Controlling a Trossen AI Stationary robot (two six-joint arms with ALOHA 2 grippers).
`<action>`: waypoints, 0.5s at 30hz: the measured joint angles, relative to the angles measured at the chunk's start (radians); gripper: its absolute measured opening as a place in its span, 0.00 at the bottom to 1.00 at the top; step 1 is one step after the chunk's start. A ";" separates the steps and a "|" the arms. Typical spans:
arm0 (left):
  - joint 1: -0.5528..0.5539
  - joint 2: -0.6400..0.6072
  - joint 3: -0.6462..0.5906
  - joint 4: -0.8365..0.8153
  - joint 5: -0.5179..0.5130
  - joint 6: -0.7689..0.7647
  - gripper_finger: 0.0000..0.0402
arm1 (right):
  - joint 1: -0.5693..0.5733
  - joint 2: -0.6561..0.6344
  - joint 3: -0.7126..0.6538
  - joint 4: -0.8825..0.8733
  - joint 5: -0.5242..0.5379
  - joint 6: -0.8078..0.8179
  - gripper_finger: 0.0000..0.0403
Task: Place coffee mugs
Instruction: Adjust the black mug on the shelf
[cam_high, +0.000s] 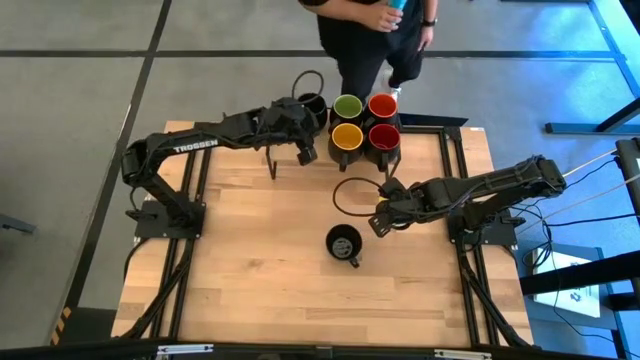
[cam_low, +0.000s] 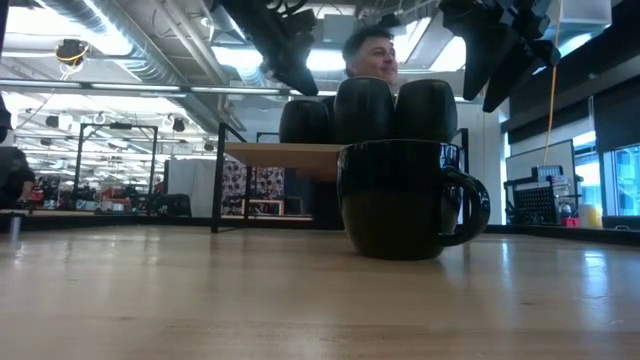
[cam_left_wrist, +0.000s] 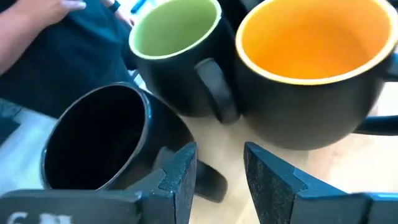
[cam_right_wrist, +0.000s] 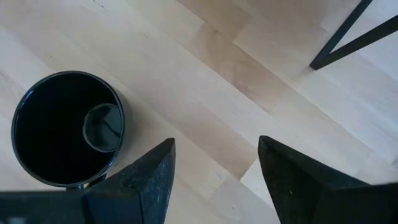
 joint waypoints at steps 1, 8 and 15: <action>0.000 0.000 0.000 -0.001 -0.002 0.000 0.32 | 0.000 0.000 0.000 0.000 0.000 0.000 0.54; 0.000 0.000 0.000 -0.003 0.102 0.034 0.32 | 0.000 0.000 0.000 0.000 0.018 -0.005 0.54; 0.007 0.045 0.000 -0.007 0.094 0.078 0.32 | 0.000 0.000 0.000 0.000 0.018 -0.019 0.54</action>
